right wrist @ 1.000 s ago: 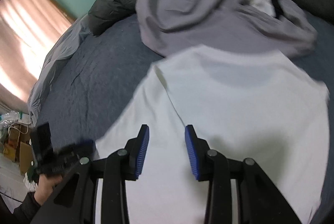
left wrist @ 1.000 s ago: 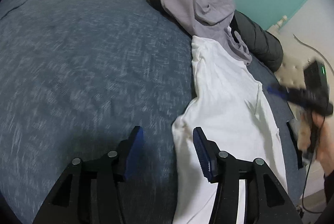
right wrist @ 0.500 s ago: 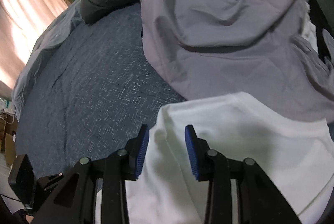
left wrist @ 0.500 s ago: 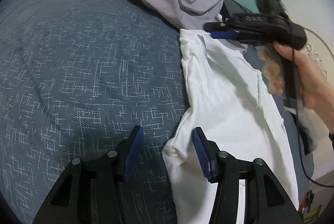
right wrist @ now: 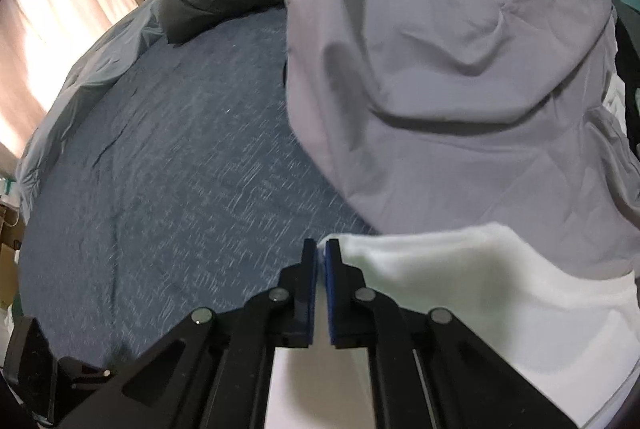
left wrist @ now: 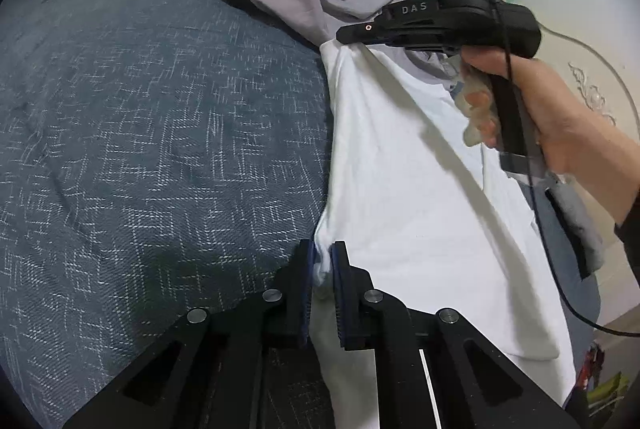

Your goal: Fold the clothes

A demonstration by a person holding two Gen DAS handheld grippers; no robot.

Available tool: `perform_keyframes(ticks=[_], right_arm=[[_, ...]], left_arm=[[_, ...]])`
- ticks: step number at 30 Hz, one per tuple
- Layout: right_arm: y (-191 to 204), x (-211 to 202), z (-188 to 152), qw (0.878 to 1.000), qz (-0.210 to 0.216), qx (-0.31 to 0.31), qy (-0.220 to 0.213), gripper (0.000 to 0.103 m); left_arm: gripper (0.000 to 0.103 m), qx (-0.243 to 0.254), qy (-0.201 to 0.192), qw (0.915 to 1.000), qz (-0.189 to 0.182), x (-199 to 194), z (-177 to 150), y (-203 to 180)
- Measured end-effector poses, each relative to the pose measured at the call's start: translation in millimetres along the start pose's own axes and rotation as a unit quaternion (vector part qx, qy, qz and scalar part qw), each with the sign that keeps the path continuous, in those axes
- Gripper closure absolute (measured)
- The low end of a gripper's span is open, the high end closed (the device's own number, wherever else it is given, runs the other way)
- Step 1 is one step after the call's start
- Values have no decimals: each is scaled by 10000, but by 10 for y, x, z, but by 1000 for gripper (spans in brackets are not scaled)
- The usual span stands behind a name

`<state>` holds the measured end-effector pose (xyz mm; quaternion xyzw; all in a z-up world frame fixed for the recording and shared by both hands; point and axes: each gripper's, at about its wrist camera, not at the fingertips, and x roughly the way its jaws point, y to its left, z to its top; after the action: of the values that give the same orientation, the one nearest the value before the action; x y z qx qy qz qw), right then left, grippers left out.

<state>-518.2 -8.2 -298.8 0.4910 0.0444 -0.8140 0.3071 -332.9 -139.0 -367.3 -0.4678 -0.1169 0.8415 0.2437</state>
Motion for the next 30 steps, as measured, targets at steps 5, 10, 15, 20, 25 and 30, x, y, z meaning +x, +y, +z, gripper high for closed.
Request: perform_keyframes(ticks=[5, 10, 15, 20, 25, 30], right_arm=[[17, 189, -5, 9999, 15, 89, 60, 99], [44, 213, -17, 9998, 9, 148, -147, 98], [23, -81, 73, 9966, 186, 349, -721, 98], [-74, -484, -21, 9956, 309, 346, -814, 98], [-357, -1011, -514, 9954, 275, 558, -729, 98], [-648, -1535, -1200, 9956, 120, 746, -555, 98]], left_arm=[[93, -117, -10, 9999, -61, -29, -26, 35], [93, -210, -10, 9997, -86, -17, -60, 33], [93, -274, 18, 9996, -80, -20, -129, 24], [91, -431, 37, 9991, -46, -58, -140, 15], [82, -634, 26, 9979, 146, -231, -187, 29], [82, -587, 141, 9973, 407, -460, -182, 95]])
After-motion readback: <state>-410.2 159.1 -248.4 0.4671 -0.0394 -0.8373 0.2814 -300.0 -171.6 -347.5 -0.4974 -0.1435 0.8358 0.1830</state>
